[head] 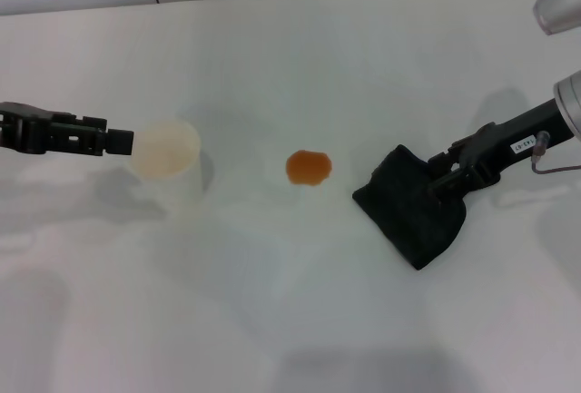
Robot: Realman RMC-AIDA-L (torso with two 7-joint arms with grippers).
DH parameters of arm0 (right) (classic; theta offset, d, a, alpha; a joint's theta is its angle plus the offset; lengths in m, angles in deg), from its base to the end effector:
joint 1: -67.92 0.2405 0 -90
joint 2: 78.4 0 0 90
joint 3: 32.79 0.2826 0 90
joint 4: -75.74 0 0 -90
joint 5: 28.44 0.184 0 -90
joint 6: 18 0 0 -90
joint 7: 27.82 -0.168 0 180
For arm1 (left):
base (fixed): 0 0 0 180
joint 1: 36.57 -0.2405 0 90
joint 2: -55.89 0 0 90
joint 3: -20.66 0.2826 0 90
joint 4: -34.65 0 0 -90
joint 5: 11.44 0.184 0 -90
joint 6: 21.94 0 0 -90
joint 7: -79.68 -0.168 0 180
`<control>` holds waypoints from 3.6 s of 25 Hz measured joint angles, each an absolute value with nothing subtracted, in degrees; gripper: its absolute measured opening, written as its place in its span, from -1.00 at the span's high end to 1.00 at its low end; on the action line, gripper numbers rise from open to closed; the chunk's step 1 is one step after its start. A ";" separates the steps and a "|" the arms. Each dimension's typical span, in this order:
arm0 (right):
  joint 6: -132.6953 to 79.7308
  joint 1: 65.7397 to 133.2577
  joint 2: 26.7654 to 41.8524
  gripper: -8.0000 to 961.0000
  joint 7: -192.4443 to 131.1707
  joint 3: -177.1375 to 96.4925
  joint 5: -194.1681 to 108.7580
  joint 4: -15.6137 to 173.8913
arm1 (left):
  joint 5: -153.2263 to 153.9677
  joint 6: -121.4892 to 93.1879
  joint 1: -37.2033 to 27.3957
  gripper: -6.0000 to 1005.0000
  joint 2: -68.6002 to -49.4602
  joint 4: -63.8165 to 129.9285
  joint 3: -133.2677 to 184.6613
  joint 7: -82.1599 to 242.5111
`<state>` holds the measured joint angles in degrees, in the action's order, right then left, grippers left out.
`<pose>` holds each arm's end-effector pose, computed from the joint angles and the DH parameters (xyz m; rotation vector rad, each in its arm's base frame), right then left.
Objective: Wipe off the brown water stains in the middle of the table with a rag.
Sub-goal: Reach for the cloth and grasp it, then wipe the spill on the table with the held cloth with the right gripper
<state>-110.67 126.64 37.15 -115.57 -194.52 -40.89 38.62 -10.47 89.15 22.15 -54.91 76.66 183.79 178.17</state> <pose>0.2596 0.3759 -0.0157 -2.8183 1.0157 0.0296 -0.2203 0.3767 0.0394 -2.8199 -1.2016 -0.3916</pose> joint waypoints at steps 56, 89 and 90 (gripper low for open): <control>-100.98 126.68 36.99 -0.53 -114.95 -194.47 -42.10 49.77 | -9.03 88.45 23.24 -0.71 -55.05 76.63 183.79 178.17; -103.95 128.18 36.91 0.57 -114.52 -194.70 -45.25 49.68 | -8.27 88.37 23.63 -0.71 -55.66 76.63 183.79 178.91; -104.01 128.25 36.89 0.58 -114.43 -194.70 -45.16 49.67 | -8.27 88.34 23.63 -0.71 -55.64 76.63 183.79 178.91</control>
<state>-104.01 128.25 36.89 -114.43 -194.70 -45.16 49.67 -8.27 88.34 23.63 -55.64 76.63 183.79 178.91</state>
